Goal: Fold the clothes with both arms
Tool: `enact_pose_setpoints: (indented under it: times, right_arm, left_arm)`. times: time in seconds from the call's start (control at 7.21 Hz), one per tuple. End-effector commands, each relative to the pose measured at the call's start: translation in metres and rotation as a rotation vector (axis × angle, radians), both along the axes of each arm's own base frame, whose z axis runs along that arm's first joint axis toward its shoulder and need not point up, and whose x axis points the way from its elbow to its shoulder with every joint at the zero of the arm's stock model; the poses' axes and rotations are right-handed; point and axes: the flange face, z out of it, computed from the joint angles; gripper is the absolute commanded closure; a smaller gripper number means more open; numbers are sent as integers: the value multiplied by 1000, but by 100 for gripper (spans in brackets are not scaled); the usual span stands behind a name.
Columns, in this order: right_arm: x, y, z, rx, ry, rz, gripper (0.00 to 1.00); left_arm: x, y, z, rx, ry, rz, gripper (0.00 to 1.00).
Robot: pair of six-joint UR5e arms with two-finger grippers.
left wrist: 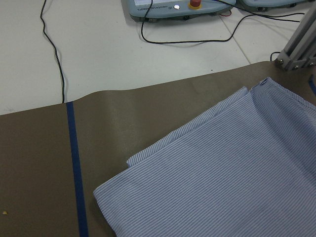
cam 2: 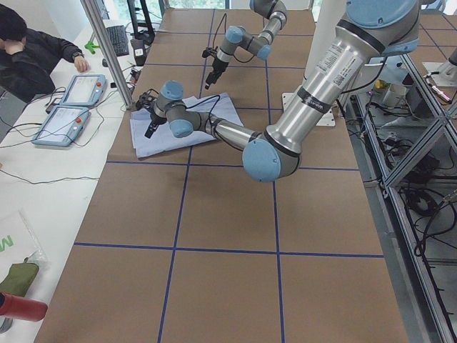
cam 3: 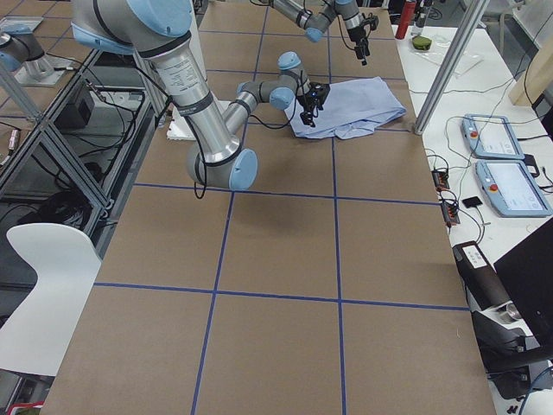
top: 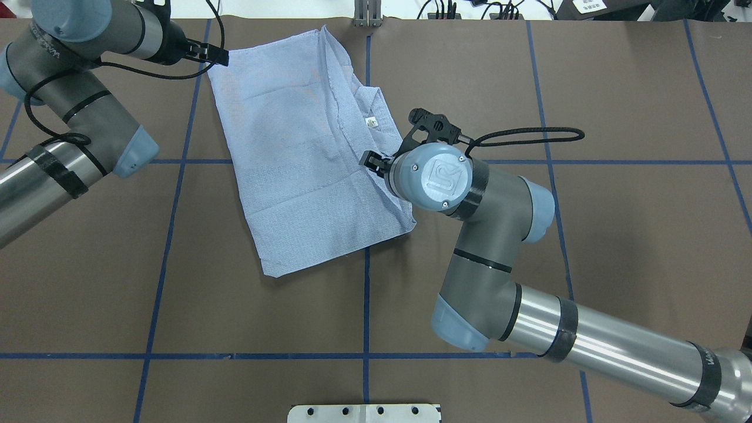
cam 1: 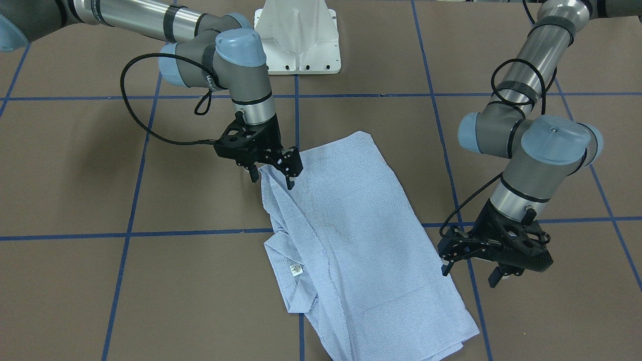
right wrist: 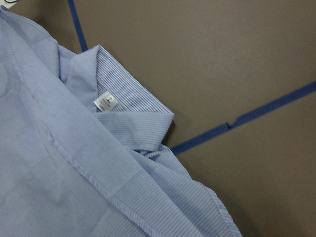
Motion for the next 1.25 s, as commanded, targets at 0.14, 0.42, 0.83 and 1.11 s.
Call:
enact_pose_setpoints:
  times: [0.14,0.42,0.83,1.11]
  right_arm:
    - [-35,47,17,-94,26,42,9]
    - [-45,56,21,-105,32,46,13]
    - [-48,61,32,-101,49,48,14]
    - [-53,64,34,-93,58,53,19]
  left_arm:
    - [3,8,-8,-24,32,-10,0]
    - [4,8,-5,-28,31,-9,0]
    - [6,9,-5,-27,31,-6,0]
    - [6,9,-5,-27,31,-6,0]
